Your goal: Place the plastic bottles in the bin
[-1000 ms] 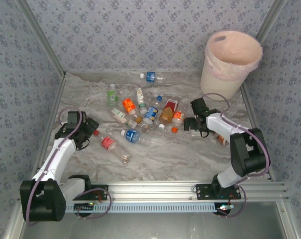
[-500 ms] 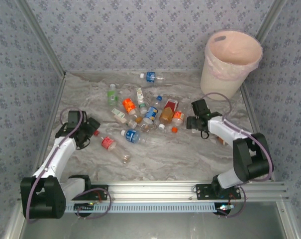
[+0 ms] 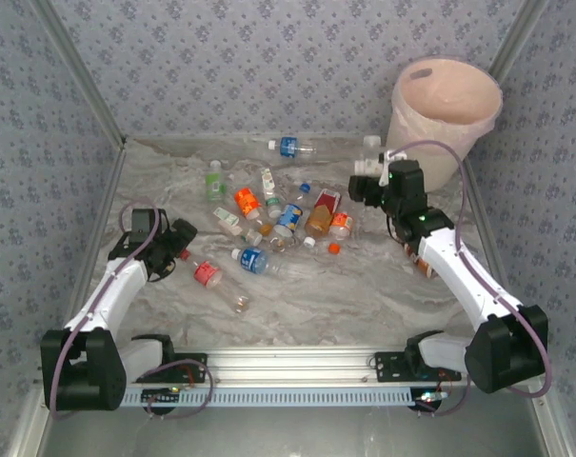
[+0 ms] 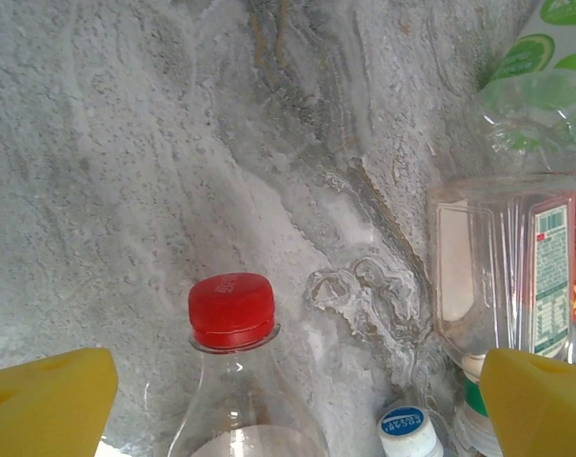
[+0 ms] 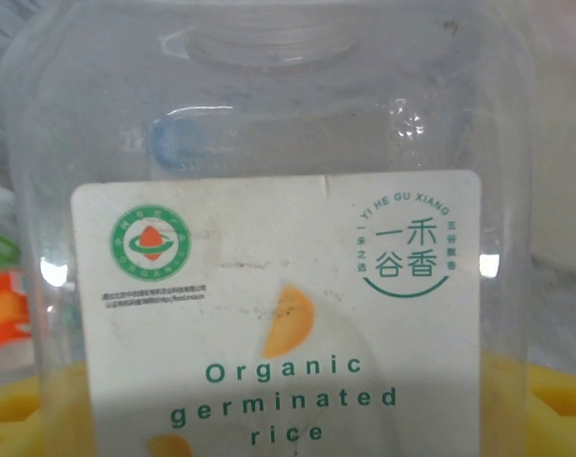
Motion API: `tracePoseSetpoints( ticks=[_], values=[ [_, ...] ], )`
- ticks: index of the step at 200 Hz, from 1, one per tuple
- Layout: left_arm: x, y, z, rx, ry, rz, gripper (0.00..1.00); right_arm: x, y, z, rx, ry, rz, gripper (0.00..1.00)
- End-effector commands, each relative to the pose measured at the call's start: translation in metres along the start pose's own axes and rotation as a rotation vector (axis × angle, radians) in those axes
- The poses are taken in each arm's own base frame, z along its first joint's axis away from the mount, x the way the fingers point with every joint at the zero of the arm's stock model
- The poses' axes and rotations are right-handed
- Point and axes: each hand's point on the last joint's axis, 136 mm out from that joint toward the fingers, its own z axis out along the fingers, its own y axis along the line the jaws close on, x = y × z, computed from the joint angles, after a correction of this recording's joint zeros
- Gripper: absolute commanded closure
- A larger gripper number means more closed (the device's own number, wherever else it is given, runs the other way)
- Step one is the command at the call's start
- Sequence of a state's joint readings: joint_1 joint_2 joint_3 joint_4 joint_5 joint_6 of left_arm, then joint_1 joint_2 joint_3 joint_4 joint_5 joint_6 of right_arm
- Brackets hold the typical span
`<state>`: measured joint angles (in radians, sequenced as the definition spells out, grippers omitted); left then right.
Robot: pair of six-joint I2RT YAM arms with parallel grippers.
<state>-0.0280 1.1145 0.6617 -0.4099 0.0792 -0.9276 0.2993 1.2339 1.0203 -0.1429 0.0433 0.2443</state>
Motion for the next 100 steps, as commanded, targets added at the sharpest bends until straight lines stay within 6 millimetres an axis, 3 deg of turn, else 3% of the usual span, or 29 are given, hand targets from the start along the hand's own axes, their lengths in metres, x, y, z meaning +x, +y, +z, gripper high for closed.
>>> tracePoseSetpoints(
  ticks=[1,13,17,24,59,100],
  values=[
    [-0.010,-0.024,-0.009,0.089,-0.023,-0.001,0.02,-0.076,0.028,-0.022,-0.131,-0.208,-0.059,0.33],
    [-0.010,-0.025,-0.008,0.099,-0.024,-0.010,0.02,-0.097,0.026,-0.024,-0.136,-0.248,-0.075,0.33],
    [-0.010,-0.026,-0.007,0.102,-0.024,-0.013,0.02,-0.115,0.027,-0.030,-0.137,-0.288,-0.080,0.33],
    [-0.010,-0.026,-0.005,0.107,-0.022,-0.018,0.02,-0.128,0.023,-0.032,-0.125,-0.316,-0.085,0.34],
    [-0.005,-0.027,0.000,0.118,0.006,-0.029,0.02,-0.192,-0.013,-0.027,-0.027,-0.496,-0.061,0.35],
    [-0.003,-0.023,-0.004,0.116,0.002,-0.036,0.02,-0.239,-0.054,0.004,0.125,-0.506,-0.097,0.33]
  ],
)
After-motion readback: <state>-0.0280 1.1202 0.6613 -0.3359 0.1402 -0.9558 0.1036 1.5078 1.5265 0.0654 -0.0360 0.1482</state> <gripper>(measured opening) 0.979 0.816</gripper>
